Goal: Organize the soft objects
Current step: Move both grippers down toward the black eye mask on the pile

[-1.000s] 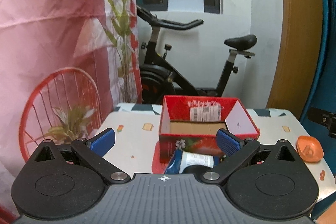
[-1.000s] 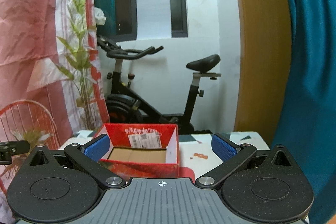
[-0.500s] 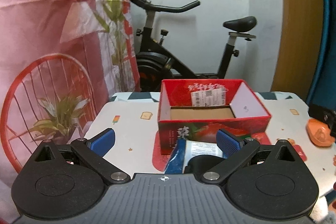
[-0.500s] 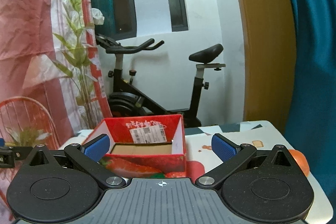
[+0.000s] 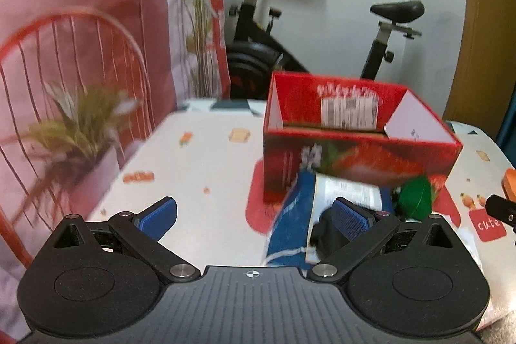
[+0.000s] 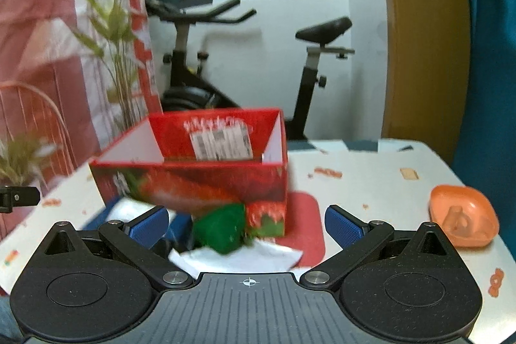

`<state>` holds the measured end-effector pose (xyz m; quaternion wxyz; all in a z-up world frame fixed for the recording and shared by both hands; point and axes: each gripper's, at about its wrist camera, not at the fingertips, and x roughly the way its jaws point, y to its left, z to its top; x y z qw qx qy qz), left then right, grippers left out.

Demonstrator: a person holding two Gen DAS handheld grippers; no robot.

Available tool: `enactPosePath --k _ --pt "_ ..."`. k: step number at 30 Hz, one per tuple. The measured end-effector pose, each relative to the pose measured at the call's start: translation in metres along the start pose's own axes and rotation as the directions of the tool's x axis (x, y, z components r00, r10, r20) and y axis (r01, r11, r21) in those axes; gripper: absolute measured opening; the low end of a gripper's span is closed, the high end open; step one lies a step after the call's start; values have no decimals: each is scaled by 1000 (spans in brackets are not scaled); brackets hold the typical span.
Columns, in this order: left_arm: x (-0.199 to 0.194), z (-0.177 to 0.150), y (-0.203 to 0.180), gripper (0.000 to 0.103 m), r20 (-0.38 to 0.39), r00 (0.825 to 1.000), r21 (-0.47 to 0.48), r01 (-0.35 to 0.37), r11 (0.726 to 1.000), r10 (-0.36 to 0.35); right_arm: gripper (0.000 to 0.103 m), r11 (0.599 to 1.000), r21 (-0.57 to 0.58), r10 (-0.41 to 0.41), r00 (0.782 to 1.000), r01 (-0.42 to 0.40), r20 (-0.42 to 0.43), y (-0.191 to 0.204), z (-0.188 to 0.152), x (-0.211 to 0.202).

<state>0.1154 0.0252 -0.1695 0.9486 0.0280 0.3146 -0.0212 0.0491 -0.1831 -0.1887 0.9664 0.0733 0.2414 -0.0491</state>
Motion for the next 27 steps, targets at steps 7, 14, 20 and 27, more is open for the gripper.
enactPosePath --k 7,14,20,27 --pt "15 -17 -6 103 -2 1000 77 -17 997 17 103 1000 -5 -14 999 14 -40 1 -28 17" --pt "24 -24 0 103 -68 997 16 34 999 -33 103 1000 -5 30 994 -31 -110 -1 -39 22" --pt "26 -31 -2 103 -113 993 27 50 998 -46 103 998 49 39 985 -32 -168 -13 -40 26" --pt "24 -33 2 103 -123 989 1 87 996 -86 103 994 90 81 972 -62 -222 -14 -48 22"
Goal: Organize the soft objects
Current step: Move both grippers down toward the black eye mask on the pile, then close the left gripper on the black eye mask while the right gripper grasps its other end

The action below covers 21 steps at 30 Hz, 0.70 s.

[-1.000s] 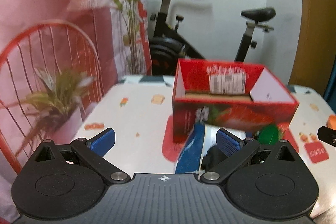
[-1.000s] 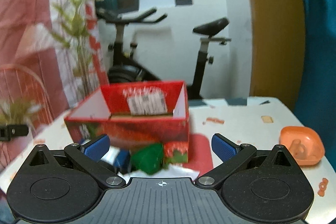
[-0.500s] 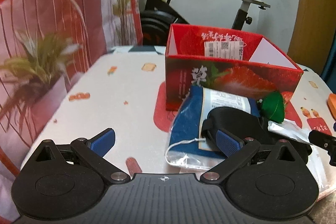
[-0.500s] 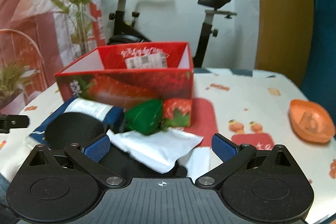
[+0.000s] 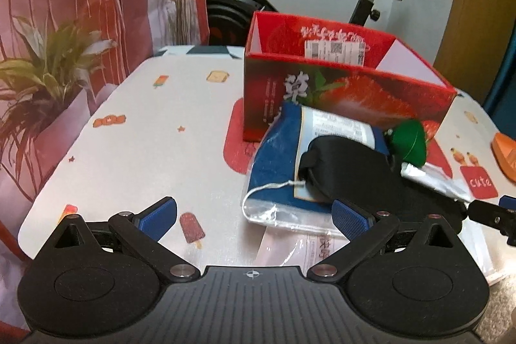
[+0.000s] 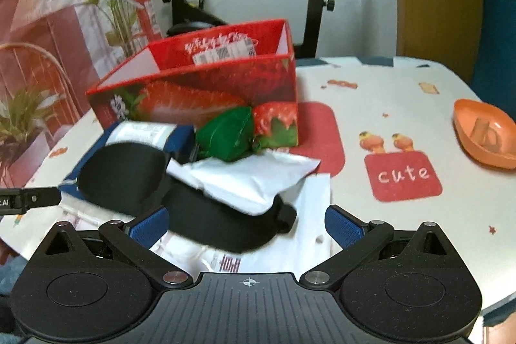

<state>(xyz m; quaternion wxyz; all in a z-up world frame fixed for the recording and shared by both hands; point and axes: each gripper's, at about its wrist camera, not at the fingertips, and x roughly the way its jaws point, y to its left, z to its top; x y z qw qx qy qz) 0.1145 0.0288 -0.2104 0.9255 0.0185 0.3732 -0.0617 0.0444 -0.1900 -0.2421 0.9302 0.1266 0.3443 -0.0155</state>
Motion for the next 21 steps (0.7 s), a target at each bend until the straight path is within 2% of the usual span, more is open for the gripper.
enactPosePath --k 6,11,16,21 --pt "2 0 6 100 -5 1000 -45 19 999 -20 99 999 13 32 999 -32 9 -2 1 1" --pt "5 1 4 95 -10 1000 -35 21 999 -21 96 999 14 31 999 -31 45 -2 3 1" --pt "9 0 5 95 -24 1000 -34 0 999 -1 87 998 46 35 998 -37 59 -11 4 5" --pt "12 2 9 93 -32 999 -46 3 999 -4 77 999 25 34 997 -35 66 -11 4 12"
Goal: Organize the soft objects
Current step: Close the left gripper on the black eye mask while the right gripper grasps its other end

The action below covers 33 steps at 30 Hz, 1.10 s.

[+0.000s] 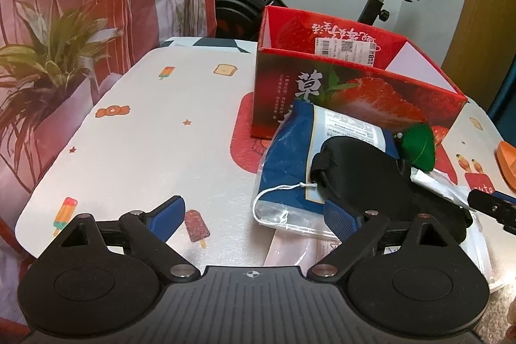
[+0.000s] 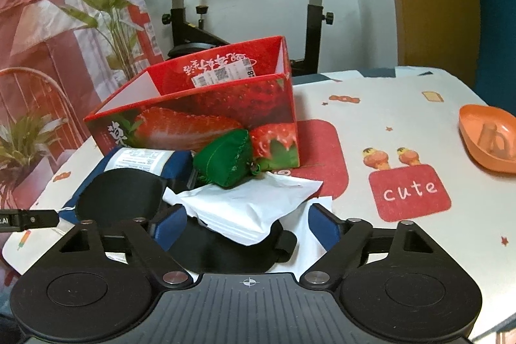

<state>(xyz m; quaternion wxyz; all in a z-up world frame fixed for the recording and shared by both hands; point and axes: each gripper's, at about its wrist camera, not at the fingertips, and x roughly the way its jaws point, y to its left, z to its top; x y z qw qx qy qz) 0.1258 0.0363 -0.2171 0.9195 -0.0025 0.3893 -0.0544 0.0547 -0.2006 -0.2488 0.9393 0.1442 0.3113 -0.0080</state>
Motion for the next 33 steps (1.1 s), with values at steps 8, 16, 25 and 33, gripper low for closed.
enactPosePath --k 8,16,25,33 --pt "5 0 -4 75 -9 999 9 53 999 -53 57 998 -63 20 1000 -19 2 7 -4 11" --pt "2 12 -14 58 29 993 32 118 993 -118 58 999 -6 34 999 -34 -13 1 -5 3" --pt "27 20 -36 58 4 978 52 208 977 -209 63 997 59 49 994 -44 -93 -10 -15 15" --pt "43 9 -31 57 -17 973 4 232 973 -232 69 988 135 82 992 -69 -92 -21 -20 34"
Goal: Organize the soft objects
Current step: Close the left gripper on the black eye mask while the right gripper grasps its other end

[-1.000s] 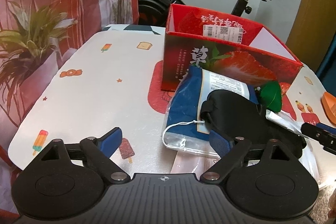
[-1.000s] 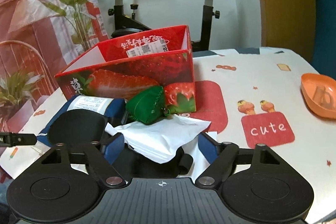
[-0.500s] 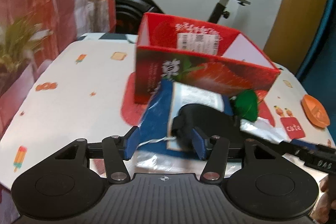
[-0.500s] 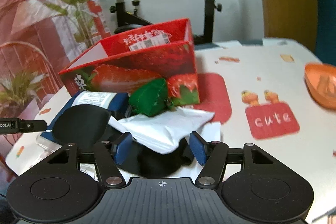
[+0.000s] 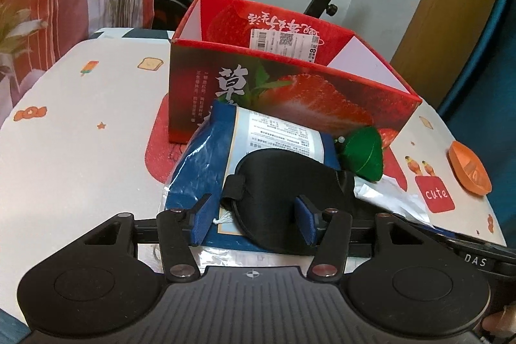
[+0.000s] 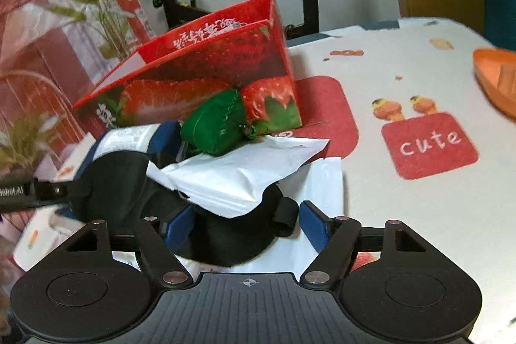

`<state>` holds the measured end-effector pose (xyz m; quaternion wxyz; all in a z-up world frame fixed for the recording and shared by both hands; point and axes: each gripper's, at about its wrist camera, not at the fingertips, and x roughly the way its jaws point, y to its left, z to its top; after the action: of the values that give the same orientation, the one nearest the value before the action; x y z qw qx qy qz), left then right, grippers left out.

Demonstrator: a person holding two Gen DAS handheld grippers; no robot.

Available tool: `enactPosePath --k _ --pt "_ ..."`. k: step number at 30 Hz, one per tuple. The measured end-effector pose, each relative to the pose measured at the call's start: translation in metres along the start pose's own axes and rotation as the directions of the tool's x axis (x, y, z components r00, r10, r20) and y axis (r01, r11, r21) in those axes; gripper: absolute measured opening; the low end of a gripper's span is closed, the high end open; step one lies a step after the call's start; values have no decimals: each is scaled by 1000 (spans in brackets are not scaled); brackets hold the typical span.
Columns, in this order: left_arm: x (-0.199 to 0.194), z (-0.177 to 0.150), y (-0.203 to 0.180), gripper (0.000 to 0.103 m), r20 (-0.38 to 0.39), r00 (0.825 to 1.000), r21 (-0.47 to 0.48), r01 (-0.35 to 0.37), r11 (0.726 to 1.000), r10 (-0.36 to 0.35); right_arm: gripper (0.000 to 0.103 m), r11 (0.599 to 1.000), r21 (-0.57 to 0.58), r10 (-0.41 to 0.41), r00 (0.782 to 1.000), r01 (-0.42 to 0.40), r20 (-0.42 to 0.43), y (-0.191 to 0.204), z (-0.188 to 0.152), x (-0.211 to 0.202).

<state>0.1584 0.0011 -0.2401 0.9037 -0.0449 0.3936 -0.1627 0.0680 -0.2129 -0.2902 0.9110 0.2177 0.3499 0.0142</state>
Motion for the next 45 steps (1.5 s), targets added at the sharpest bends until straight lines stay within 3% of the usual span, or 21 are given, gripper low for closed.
enactPosePath --k 3,12,14,19,23,28,31,33,40,43,45 --pt "1 -2 -1 57 6 1000 6 0 1000 0 68 1000 2 9 1000 -9 -6 2 0 3" --pt "0 -7 -1 57 12 1000 -5 12 1000 -12 40 998 -59 2 1000 0 24 13 0 -5" --pt "0 -9 -2 57 11 1000 -7 6 1000 -5 40 997 -72 4 999 -2 32 14 0 -7" --pt "2 -10 -1 57 8 1000 -17 -5 1000 5 43 998 -55 37 999 -35 37 12 2 -10" --pt "3 -11 -2 58 10 1000 -7 -5 1000 5 56 999 -13 39 999 -40 -3 6 0 -1" --pt "3 -14 -1 58 13 1000 -2 -5 1000 5 57 997 56 54 998 -53 -11 -3 -2 2" --pt "2 -14 -1 57 13 1000 -3 -7 1000 7 52 984 125 130 992 -128 -4 -7 -2 1" --pt "2 -15 0 57 13 1000 -10 -6 1000 6 43 983 125 134 991 -133 5 -4 -1 -2" --pt "0 -16 -1 57 15 1000 -4 -9 1000 9 27 997 -31 67 993 -64 96 17 5 -22" --pt "0 -17 1 57 16 1000 -16 -2 1000 2 24 993 -66 105 986 -97 133 25 8 -32" --pt "-1 -17 2 57 17 1000 -22 4 1000 -4 15 988 -69 144 980 -136 135 27 9 -34"
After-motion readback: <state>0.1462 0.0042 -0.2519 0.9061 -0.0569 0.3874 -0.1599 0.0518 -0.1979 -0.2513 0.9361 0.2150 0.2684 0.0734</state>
